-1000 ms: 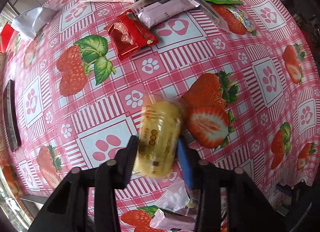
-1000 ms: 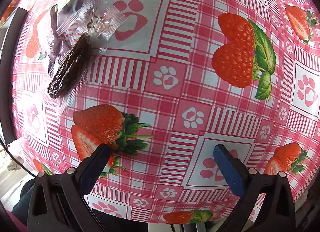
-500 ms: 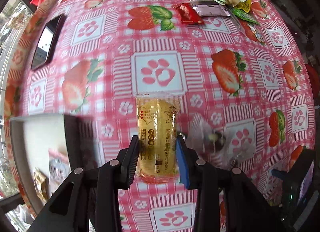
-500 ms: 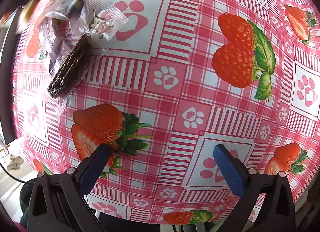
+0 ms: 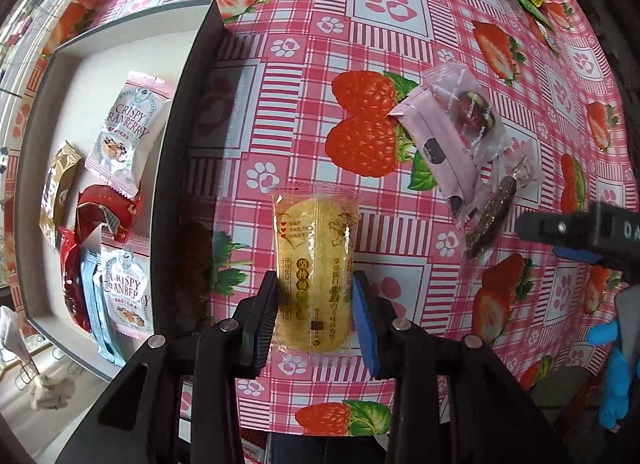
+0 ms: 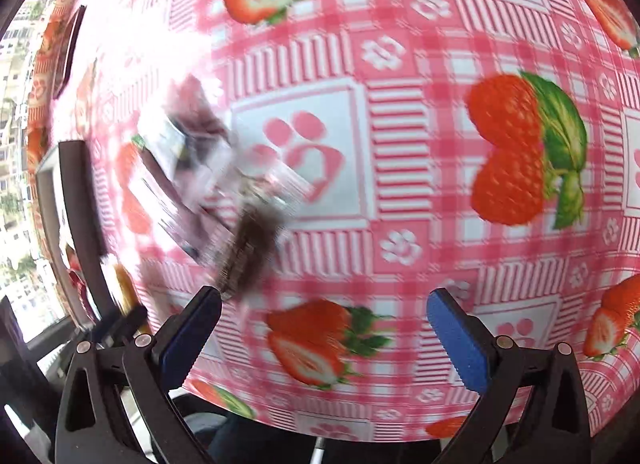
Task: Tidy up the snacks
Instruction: 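Grasp the yellow cake packet with the left tool while the right tool grasps the clear dried-meat bag, then carry both packets into the white tray and open both tools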
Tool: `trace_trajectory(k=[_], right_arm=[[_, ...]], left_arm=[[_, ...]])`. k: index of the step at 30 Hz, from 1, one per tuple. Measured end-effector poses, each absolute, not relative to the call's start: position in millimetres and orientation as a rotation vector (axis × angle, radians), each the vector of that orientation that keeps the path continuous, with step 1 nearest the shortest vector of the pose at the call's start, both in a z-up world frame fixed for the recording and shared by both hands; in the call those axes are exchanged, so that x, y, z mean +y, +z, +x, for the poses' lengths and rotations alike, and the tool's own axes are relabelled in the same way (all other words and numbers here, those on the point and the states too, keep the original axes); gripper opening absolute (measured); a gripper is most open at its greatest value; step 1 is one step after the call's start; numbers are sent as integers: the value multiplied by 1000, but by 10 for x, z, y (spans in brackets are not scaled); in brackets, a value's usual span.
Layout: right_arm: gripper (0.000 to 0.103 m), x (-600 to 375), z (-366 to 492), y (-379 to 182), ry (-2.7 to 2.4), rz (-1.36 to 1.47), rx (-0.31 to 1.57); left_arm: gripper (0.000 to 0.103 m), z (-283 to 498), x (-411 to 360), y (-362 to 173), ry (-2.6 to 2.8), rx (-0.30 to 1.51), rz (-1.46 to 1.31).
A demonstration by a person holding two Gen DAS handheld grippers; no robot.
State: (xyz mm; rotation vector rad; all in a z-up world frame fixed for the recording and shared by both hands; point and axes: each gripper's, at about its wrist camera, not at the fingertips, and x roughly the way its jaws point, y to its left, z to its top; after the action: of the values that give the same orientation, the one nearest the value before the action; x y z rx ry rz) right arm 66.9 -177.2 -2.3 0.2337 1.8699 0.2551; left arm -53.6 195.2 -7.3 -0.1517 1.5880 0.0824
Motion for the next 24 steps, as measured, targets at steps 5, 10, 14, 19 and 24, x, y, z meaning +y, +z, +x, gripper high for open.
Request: trace_trajectory(k=[5,10,14,19,24], right_arm=[[103,-1345,764,-78,273,155,1866],[102,-1051,772,-70,256,36,1847],[82,-917,690,3,208,-52,1812],[31,-1138,500,134,157,-7,1783],[26,-1320,291,171,125,167,1803]], left_arm=[[39,-593,1966,88,50,1551,-145],[39,-636,2079,309,16,1523,-140],[39,-518,2202,460,-39,1495,-104],[39,-310,2350,423,-126,1498,-58],[39,-226,2501,491,-208,1473,-7]])
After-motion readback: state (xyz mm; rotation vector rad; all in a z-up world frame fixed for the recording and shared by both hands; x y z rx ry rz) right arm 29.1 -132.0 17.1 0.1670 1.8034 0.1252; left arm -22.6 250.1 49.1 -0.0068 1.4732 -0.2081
